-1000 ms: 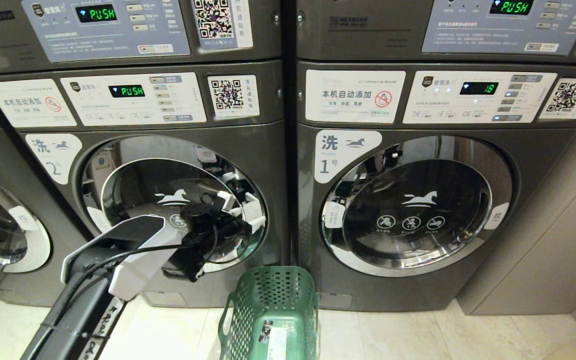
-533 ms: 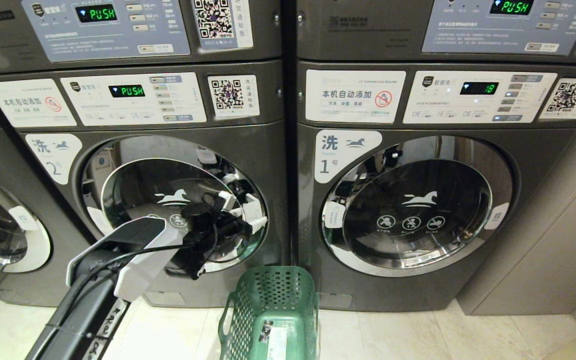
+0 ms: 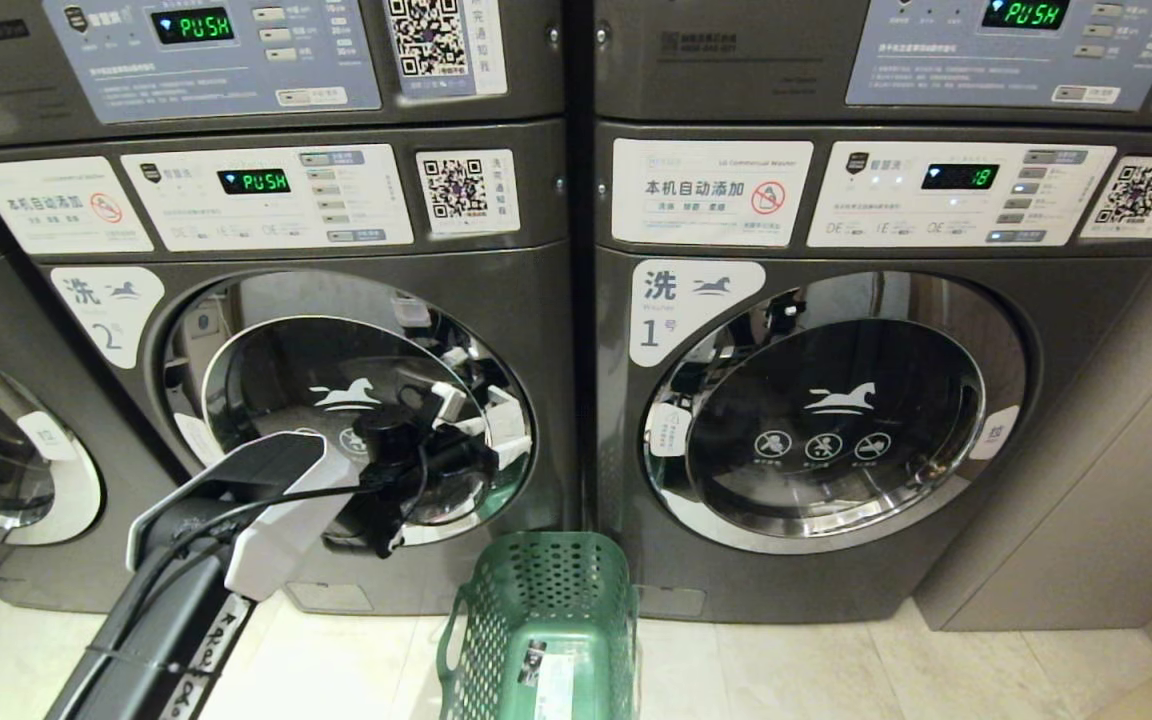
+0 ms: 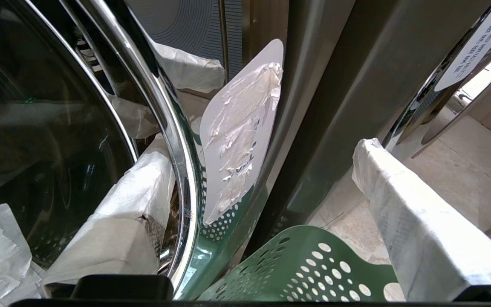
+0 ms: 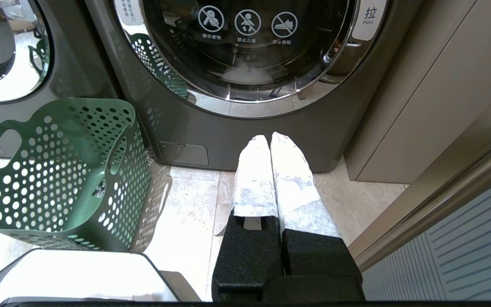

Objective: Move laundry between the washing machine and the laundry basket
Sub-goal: Open the lid of the washing machine

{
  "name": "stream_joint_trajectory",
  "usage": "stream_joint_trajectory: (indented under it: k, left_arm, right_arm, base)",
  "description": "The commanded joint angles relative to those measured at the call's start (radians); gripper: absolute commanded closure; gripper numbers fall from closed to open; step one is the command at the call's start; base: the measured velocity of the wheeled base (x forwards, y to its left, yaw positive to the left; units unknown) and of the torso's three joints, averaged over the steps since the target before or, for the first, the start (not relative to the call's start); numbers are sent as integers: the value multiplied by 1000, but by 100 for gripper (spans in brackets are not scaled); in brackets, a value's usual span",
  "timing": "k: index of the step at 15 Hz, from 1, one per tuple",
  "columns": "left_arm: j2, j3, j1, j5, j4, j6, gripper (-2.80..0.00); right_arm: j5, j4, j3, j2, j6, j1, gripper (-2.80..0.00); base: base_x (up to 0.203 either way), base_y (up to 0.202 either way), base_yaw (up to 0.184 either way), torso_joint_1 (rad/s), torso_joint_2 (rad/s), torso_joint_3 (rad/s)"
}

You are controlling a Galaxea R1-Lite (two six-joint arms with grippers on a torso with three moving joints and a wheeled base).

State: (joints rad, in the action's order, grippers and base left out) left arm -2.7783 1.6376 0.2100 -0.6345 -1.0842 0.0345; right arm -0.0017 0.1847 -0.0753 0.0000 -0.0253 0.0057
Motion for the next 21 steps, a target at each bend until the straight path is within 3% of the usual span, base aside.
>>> stream_joint_trajectory:
  k: [1, 7, 21]
  left_arm:
    - [11, -9, 8, -12, -11, -1, -280]
    - [42, -79, 17, -97, -19, -7, -280]
    - [26, -71, 85, -102, -23, -24, -280]
  right_arm:
    - [0, 1, 0, 2, -1, 0, 0]
    - [0, 1, 0, 2, -1, 0, 0]
    - [0, 1, 0, 2, -1, -1, 0]
  base:
    - [0, 0, 0, 0, 0, 0]
    - [0, 0, 0, 0, 0, 0]
    - [0, 0, 0, 0, 0, 0]
